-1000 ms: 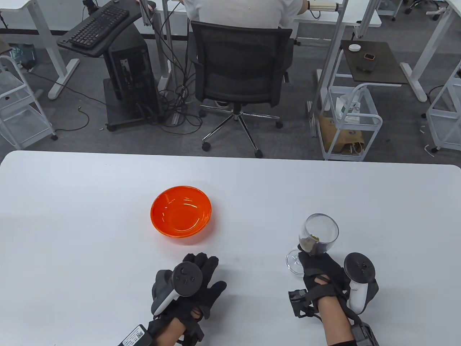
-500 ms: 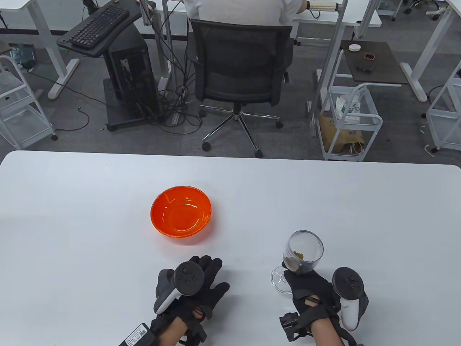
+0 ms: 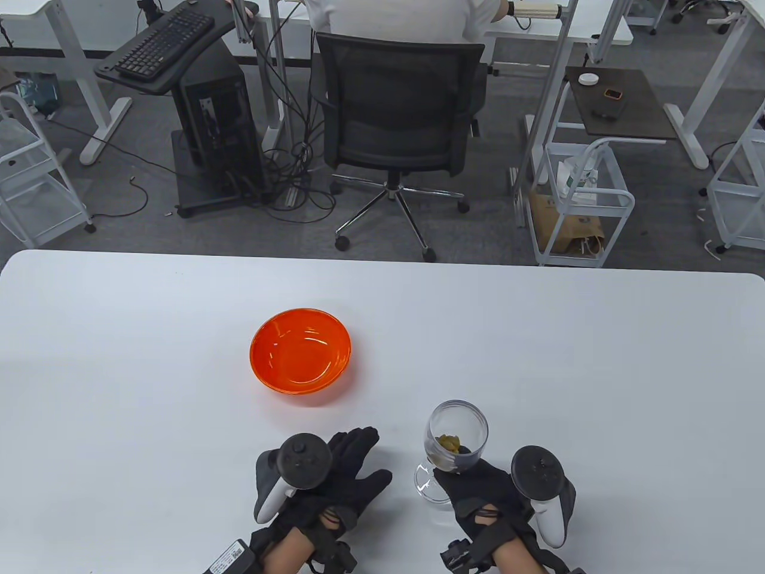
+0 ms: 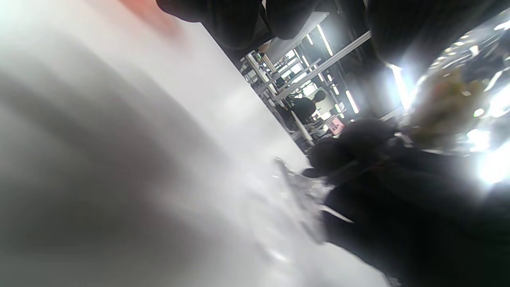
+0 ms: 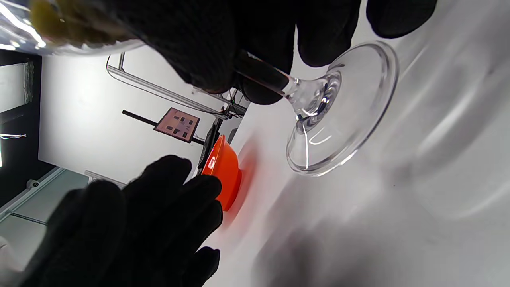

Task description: Pour raisins from wine glass into the bowl

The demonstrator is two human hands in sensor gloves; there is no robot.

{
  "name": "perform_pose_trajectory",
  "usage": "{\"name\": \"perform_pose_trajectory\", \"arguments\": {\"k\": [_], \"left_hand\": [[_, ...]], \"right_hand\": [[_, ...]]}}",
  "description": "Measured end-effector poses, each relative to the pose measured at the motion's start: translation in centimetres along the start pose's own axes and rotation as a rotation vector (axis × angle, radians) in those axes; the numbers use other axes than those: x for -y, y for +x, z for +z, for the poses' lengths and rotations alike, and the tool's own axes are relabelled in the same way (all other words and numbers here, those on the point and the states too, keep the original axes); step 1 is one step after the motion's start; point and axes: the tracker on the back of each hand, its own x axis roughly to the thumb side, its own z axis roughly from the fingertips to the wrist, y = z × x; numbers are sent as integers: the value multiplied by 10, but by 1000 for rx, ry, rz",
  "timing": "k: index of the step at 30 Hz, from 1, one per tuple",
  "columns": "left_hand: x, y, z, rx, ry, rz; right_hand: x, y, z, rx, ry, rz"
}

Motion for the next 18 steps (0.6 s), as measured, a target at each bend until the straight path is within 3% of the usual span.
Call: {"name": "perform_pose_trajectory", "arguments": {"k": [3, 18], "left_hand": [[5, 3, 0, 33, -45, 85], [27, 13, 0, 90, -167, 179]], "right_hand": [[-5, 2, 1, 17, 13, 10], [-26, 11, 4, 92, 69, 81]]}}
